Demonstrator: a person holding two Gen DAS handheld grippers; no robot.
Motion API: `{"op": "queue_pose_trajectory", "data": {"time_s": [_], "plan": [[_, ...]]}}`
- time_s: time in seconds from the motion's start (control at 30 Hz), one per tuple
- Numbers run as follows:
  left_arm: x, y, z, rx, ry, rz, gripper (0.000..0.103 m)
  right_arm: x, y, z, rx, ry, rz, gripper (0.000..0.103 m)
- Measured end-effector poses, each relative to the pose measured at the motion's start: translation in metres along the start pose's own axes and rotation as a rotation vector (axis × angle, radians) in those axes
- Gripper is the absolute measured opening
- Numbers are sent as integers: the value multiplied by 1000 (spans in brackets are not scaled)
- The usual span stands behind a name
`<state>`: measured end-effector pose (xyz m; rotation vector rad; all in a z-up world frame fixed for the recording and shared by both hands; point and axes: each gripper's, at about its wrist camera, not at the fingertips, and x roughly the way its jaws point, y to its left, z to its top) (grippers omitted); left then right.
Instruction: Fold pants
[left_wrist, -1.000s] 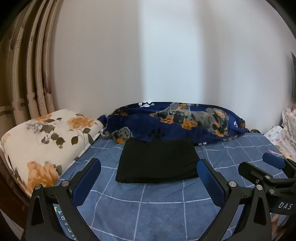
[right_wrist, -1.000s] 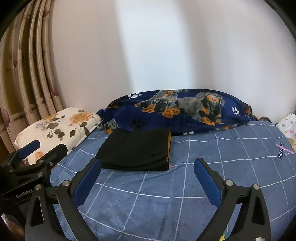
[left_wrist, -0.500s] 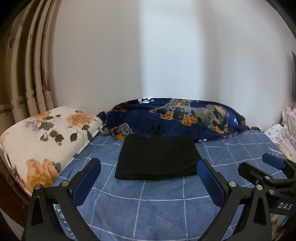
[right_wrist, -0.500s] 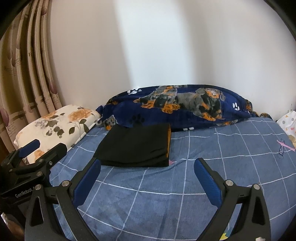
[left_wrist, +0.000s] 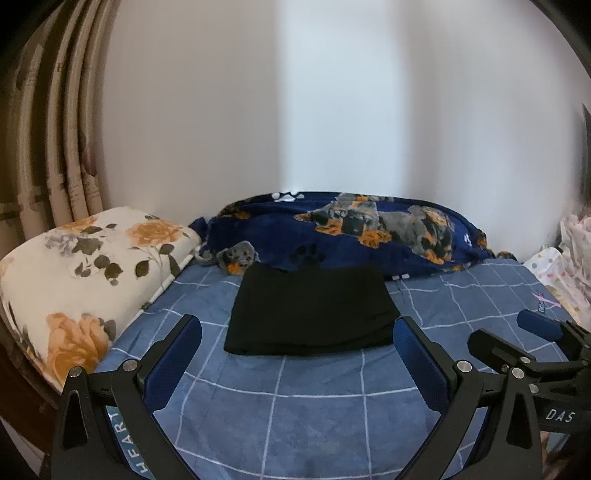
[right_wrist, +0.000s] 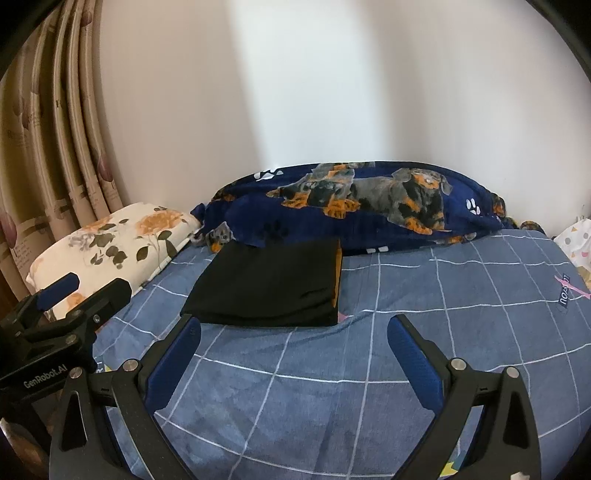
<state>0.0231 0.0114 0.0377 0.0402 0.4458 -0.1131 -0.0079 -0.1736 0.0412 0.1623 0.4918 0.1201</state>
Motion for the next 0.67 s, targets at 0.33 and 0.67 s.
{"op": "queue_pose_trajectory", "data": {"time_s": [0.33,0.67], "plan": [[2,0,2,-2,-3,9,103,1,0,0,0,1,1,101],[5,2,5,-16,13,42,103,3,-1,-2,-2,10,3,101]]}}
